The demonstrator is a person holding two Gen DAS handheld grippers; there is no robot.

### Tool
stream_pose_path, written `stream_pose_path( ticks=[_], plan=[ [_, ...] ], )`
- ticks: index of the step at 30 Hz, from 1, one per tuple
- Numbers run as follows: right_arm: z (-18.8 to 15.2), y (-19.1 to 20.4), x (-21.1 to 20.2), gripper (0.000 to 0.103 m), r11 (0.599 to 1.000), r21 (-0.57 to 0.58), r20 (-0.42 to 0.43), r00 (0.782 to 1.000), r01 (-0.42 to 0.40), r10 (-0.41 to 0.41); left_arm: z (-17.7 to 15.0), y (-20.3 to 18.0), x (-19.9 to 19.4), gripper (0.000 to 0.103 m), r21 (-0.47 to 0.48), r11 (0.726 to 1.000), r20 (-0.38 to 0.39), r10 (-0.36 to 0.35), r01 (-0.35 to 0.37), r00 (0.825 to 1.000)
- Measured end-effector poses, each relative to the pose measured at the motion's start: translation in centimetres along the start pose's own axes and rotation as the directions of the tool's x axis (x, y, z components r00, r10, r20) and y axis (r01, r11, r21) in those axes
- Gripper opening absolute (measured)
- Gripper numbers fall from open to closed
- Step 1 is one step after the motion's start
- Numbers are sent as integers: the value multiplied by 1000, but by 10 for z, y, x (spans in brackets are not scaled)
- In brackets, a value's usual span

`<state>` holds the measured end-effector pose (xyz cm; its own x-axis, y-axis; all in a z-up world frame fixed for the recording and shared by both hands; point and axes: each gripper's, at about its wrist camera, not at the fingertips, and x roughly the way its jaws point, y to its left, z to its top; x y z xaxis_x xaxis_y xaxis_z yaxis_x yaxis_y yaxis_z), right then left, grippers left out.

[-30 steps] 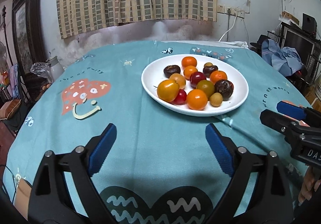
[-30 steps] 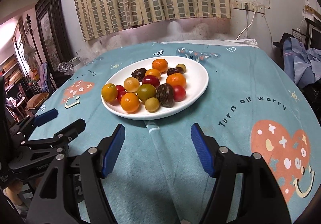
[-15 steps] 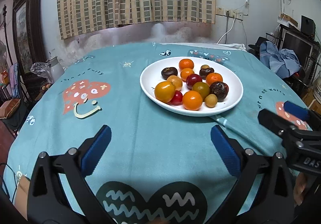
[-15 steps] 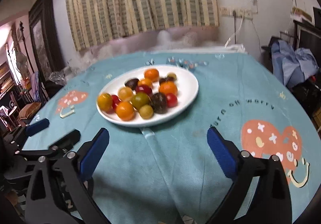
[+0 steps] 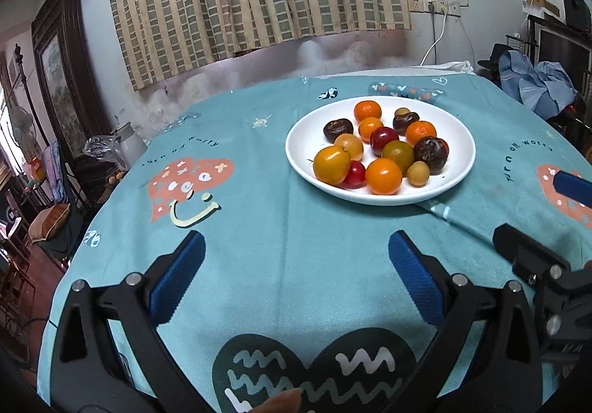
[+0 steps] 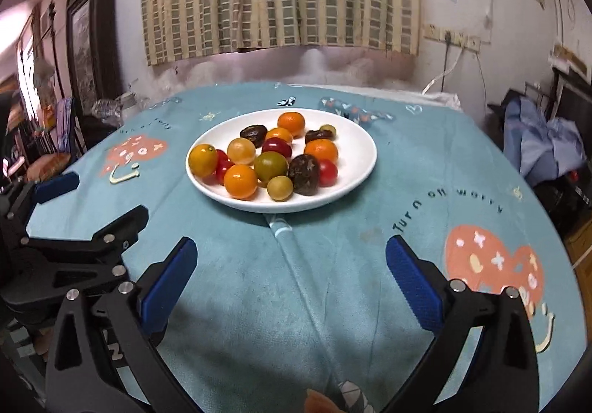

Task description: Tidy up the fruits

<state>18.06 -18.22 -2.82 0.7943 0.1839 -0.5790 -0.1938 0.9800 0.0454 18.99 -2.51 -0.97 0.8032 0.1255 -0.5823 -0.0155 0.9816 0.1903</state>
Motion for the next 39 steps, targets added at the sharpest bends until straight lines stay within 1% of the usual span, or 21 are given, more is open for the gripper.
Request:
stream_pose_path(
  ticks=[2, 6, 7, 9, 23, 39],
  plan=[
    [0, -6, -1, 102, 1000, 27, 7, 1000, 5, -5, 1, -1, 0, 101, 2, 1000, 2, 1, -1, 1000],
    [-2, -3, 5, 102, 1000, 20, -28, 1000, 10, -9, 1, -2, -3, 101, 0, 1000, 12, -17, 17, 1000],
    [-2, -2, 7, 102, 1000, 17, -38, 999, 10, -9, 1, -2, -3, 101, 0, 1000, 16, -4, 4, 1000],
    [-2, -2, 9, 102, 1000, 20, -44, 999, 11, -10, 2, -1, -4, 101, -6, 1000, 17, -11, 11, 1000],
    [-2, -6, 6, 102, 999, 42, -46, 999, 0, 2, 2, 0, -3, 101, -21, 999, 6, -44, 44, 999],
    [-2, -5, 6, 102, 999, 48, -51, 999, -7, 10, 2, 0, -4, 101, -27, 999, 9, -46, 46, 999]
  ],
)
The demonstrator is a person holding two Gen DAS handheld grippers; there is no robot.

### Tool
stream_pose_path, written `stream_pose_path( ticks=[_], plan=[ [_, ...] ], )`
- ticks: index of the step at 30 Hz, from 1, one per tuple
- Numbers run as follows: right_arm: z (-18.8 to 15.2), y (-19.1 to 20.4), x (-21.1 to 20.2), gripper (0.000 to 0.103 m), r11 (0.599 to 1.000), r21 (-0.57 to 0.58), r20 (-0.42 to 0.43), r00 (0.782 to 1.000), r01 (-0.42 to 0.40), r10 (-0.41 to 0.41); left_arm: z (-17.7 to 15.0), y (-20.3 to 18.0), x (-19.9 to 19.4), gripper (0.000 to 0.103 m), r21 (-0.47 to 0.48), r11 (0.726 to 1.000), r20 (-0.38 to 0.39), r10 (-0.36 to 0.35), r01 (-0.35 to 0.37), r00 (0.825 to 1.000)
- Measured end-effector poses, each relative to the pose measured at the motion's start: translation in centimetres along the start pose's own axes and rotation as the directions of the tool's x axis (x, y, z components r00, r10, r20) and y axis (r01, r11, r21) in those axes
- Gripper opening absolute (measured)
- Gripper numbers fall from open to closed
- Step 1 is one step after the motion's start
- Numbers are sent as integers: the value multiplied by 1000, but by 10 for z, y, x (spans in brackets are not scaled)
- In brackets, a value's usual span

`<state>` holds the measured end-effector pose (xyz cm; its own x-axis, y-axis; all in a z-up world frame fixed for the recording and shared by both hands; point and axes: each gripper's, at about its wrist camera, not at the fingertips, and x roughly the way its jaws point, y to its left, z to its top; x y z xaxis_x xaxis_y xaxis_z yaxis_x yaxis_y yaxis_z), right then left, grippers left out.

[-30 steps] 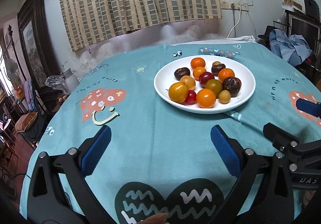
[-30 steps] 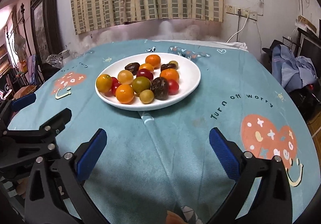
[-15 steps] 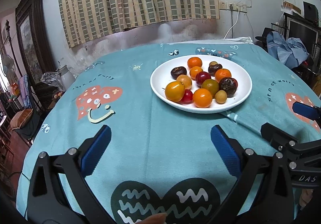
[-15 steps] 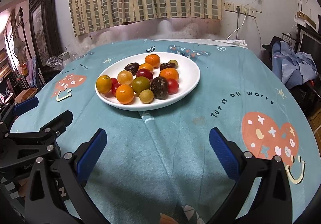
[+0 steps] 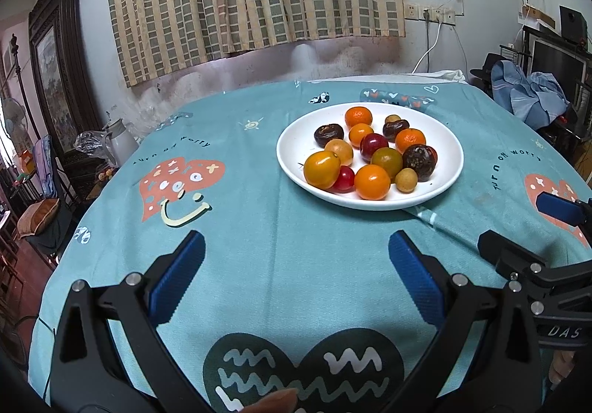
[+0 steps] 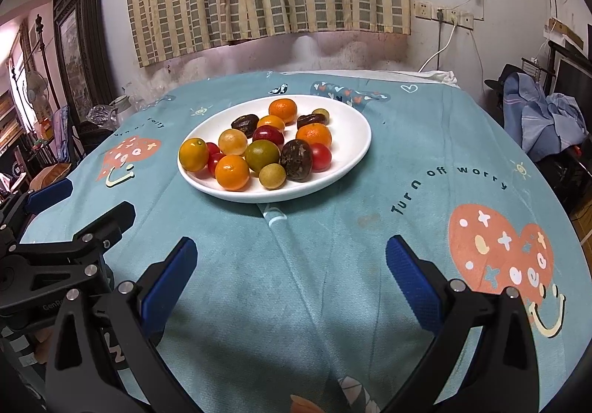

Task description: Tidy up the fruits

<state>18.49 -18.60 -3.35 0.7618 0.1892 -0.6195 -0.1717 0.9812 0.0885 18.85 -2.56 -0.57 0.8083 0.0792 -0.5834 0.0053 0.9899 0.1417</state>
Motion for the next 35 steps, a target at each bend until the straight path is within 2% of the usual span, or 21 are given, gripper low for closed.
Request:
stream_pose_path(
  ticks=[24, 35],
  plan=[
    [0, 0, 0, 102, 1000, 1, 0, 1000, 1, -1, -3, -2, 1, 101, 2, 1000, -6, 6, -6, 1000],
    [0, -1, 1, 102, 1000, 2, 3, 1000, -2, 2, -3, -3, 3, 101, -12, 1000, -23, -21, 21, 1000]
  ],
)
